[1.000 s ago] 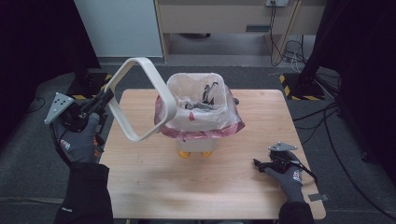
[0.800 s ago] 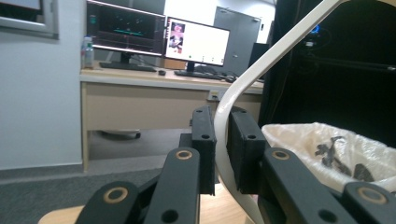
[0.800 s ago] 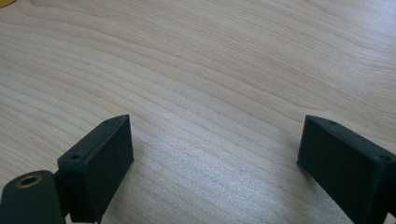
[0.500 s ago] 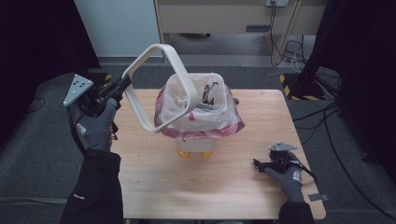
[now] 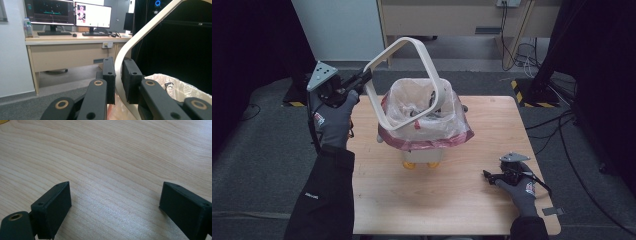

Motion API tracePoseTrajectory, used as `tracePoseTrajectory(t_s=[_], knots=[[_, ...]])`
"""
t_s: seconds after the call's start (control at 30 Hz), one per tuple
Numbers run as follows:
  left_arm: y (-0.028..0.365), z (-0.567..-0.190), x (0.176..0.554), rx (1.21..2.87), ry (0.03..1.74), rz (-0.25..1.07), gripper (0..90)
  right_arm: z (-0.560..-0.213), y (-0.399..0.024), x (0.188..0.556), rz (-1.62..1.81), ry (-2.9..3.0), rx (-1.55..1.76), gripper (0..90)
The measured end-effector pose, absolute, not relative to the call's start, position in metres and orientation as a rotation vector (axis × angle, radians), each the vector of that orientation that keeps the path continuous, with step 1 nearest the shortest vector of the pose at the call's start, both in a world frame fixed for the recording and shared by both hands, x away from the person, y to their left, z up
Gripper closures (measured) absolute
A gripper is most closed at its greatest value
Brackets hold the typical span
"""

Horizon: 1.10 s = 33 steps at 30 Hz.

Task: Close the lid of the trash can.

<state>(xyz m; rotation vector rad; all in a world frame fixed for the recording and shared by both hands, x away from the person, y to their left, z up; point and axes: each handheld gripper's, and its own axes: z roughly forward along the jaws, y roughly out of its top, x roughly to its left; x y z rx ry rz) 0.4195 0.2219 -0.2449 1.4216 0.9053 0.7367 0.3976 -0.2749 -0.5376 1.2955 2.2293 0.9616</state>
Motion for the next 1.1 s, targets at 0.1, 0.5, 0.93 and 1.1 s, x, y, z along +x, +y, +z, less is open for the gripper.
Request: tracePoseTrajectory(t_s=[0.1, 0.5, 0.93, 1.1], knots=[[0.217, -0.242, 0.425, 1.442, 0.914, 0.736, 81.0, -0.538, -0.275, 0.398, 0.962, 2.229, 1.295, 10.4], [0.207, -0.243, 0.450, 1.508, 0.959, 0.719, 80.4, -0.538, -0.274, 0.398, 0.971, 2.234, 1.283, 10.7], [0.197, -0.260, 0.476, 1.583, 0.905, 0.663, 79.3, -0.538, -0.273, 0.398, 0.970, 2.241, 1.272, 11.0], [0.192, -0.265, 0.482, 1.613, 0.907, 0.645, 78.9, -0.537, -0.273, 0.398, 0.969, 2.243, 1.269, 11.0]])
